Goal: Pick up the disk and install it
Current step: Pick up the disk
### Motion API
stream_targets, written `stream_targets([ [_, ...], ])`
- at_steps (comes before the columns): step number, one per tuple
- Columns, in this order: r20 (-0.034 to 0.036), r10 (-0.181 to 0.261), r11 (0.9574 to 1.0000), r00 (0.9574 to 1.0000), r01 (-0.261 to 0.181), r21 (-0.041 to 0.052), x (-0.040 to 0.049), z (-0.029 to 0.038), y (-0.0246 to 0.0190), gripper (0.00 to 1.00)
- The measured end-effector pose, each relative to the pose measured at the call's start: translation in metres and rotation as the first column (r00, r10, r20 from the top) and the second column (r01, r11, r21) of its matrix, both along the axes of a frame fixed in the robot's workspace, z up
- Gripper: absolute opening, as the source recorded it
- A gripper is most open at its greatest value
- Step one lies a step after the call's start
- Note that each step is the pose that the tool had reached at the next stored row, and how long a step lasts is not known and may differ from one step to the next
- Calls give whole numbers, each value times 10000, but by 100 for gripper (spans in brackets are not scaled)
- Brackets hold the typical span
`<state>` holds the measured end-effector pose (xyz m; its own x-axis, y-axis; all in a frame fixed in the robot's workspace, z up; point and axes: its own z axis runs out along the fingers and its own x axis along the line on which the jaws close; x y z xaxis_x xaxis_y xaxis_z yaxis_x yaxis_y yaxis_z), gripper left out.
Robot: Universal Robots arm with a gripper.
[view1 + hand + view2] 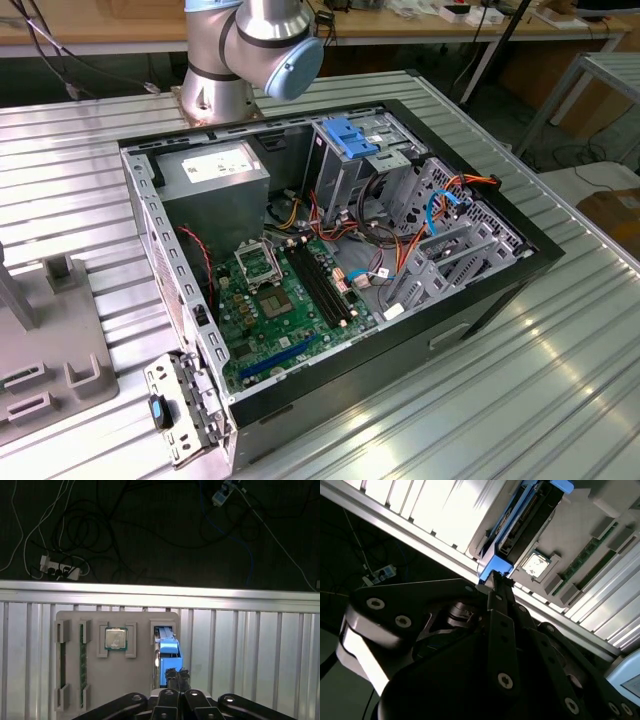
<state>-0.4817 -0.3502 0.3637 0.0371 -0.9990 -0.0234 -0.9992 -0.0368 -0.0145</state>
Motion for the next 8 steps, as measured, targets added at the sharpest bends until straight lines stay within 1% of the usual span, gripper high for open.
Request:
stream_targets([
  [1,0,0,10000,10000,0,0,0,0,0,11],
  [2,-1,0,10000,10000,0,0,0,0,0,24],
  [3,0,0,10000,10000,0,0,0,0,0,24],
  [6,-1,0,10000,10000,0,0,0,0,0,42],
  [7,0,0,10000,10000,0,0,0,-1,0,48],
  [8,0,0,10000,10000,0,0,0,-1,0,60],
])
